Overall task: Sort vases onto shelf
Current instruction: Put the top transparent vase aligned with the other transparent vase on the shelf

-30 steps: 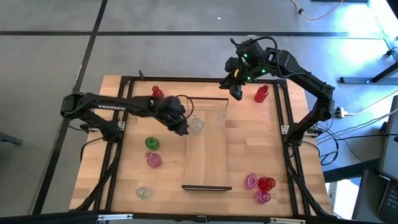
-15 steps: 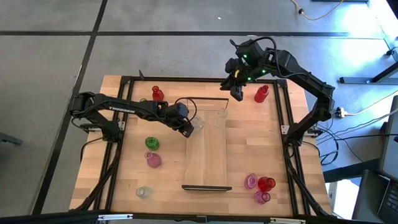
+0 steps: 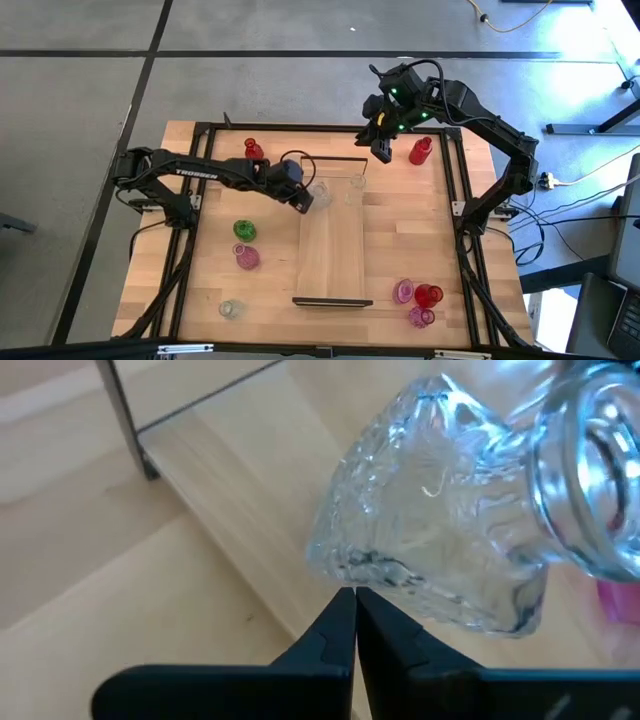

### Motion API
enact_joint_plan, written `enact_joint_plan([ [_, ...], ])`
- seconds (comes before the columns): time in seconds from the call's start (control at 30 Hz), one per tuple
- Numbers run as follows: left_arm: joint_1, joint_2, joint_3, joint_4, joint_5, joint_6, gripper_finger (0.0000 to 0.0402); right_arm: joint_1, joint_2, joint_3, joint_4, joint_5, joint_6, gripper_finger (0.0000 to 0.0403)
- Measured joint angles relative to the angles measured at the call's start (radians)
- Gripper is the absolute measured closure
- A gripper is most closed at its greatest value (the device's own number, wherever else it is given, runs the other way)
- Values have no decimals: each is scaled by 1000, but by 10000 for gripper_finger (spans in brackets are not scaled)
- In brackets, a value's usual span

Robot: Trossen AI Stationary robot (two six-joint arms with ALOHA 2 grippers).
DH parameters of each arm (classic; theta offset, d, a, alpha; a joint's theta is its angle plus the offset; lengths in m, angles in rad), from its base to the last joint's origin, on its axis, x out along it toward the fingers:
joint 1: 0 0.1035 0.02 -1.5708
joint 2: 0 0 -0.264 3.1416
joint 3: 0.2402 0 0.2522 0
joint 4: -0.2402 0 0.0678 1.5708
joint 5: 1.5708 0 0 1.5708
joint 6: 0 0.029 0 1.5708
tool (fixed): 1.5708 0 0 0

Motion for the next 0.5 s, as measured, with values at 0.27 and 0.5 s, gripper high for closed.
enact_joint_plan([
  [0.27,33,0,0,76,7,10,395,0,0,0,8,0,0,326],
  [0.5,39,0,0,79,19,12,395,0,0,0,8,0,0,326],
])
